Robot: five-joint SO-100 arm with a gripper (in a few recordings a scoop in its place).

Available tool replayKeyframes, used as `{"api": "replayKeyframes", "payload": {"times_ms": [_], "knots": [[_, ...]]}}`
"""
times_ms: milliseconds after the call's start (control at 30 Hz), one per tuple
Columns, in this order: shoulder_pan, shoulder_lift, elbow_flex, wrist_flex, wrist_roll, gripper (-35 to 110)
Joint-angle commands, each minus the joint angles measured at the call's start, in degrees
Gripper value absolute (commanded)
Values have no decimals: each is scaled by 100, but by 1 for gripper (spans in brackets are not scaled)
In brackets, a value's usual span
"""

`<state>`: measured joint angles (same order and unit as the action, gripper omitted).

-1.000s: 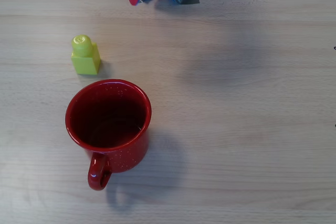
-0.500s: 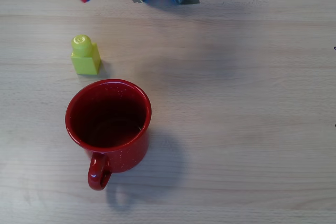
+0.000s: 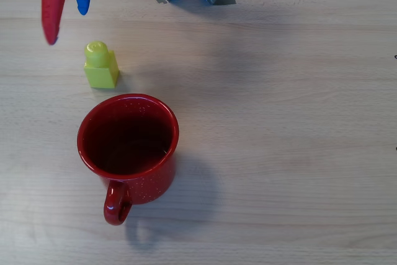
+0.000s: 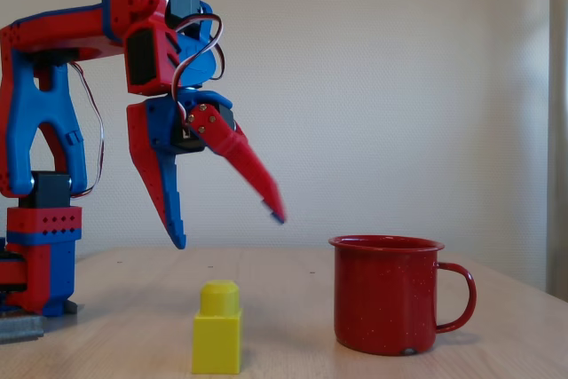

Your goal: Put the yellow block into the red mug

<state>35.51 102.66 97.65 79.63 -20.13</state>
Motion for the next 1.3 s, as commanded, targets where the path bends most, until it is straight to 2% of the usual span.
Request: {"api": "replayKeyframes", "payload": {"times_ms": [0, 267, 933, 1267], "knots": [[97, 149, -114, -141, -272, 44], [62, 158, 545, -545, -1028, 46], [-105, 70, 2057, -2065, -659, 46], [-299, 0, 2355, -2479, -439, 42]]}}
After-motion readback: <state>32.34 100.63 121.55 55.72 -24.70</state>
